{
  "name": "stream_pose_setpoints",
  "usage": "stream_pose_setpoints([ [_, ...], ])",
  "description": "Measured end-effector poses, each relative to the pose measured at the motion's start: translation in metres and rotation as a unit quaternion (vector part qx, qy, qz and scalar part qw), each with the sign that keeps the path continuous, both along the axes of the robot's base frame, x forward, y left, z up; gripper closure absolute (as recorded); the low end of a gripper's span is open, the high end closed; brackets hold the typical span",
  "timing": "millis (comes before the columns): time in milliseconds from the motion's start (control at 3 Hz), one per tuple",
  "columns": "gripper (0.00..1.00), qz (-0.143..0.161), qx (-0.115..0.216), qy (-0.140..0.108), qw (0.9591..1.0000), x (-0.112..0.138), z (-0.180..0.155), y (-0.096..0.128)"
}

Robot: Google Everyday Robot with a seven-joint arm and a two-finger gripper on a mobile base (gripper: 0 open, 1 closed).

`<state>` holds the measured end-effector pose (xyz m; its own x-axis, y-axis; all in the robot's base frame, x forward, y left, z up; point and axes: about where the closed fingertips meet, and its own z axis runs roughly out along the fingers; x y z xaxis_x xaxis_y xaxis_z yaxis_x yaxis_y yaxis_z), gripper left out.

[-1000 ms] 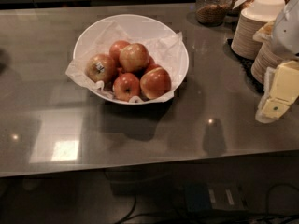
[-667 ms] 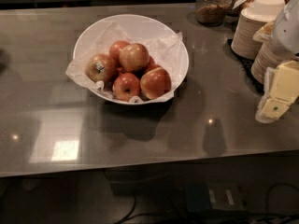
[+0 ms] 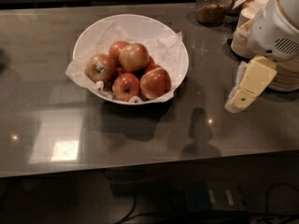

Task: Pick apple from white bowl

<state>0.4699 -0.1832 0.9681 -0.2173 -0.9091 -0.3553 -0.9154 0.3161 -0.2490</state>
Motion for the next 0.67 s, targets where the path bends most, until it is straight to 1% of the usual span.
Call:
stream_pose_setpoints([
  [333,0.00,0.005,0.060,-0.004,0.9982,0.019,-0.004,0.029],
  [667,0.00,0.025,0.113,0.014,0.9932,0.020,-0.010,0.046],
])
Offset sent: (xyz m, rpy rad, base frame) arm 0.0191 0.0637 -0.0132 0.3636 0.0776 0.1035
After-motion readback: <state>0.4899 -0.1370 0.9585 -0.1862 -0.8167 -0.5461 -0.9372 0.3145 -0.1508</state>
